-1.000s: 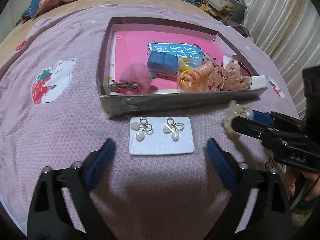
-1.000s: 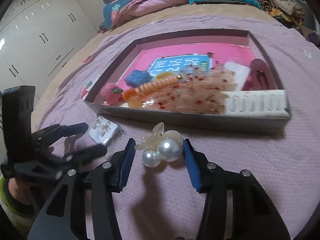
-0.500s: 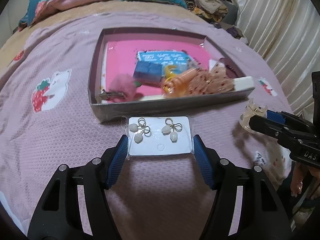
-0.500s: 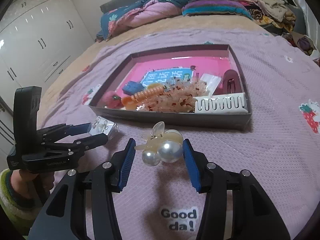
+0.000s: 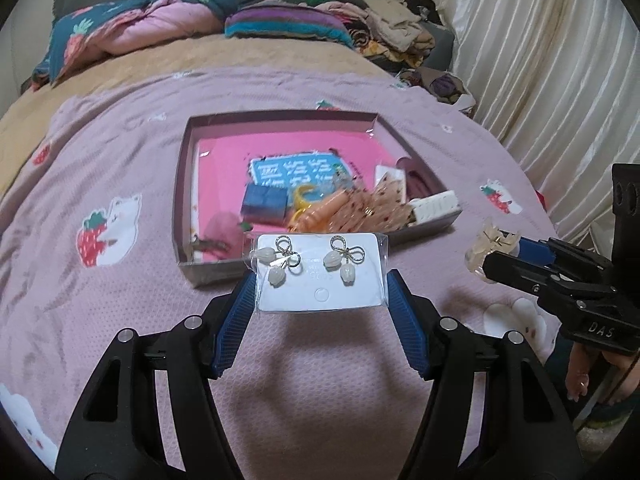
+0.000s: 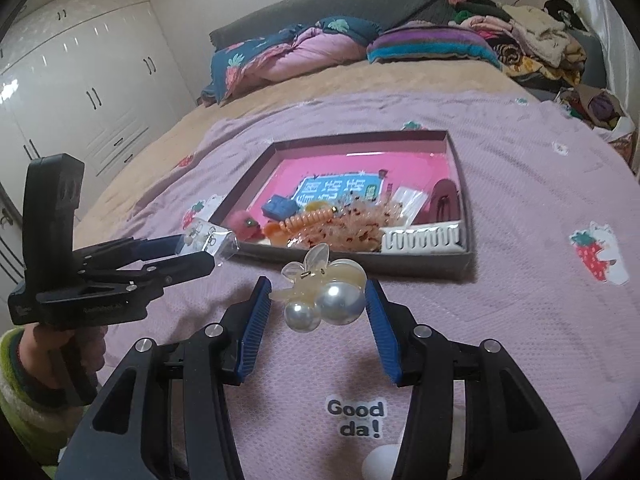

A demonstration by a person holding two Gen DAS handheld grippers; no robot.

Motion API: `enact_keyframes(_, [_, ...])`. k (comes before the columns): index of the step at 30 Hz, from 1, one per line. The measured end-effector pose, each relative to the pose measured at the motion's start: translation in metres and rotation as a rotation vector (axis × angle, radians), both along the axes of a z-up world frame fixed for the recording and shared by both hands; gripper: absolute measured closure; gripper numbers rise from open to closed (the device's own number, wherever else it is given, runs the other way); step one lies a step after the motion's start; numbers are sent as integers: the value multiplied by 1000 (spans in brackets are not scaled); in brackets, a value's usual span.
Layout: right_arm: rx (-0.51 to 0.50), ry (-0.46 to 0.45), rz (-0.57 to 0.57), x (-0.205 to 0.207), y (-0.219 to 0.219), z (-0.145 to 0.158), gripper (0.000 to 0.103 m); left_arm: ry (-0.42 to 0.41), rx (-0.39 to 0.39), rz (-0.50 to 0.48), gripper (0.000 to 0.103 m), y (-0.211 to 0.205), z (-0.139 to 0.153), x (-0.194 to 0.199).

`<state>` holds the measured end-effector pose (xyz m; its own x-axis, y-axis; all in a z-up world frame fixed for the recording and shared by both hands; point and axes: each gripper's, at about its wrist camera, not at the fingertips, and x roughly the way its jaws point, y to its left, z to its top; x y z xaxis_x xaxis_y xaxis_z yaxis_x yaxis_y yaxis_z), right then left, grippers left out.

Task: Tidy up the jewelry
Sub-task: 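Carry the earring card over the tray with the left tool while the right tool carries the pearls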

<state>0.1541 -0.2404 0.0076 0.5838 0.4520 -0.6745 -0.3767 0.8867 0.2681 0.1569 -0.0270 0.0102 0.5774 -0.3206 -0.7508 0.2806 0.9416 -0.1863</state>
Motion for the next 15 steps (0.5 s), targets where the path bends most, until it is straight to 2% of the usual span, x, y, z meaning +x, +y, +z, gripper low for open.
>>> enact_keyframes(15, [-58,-106,-45,2,-6,23,56,-52,-15,-13,46,-12,23,12])
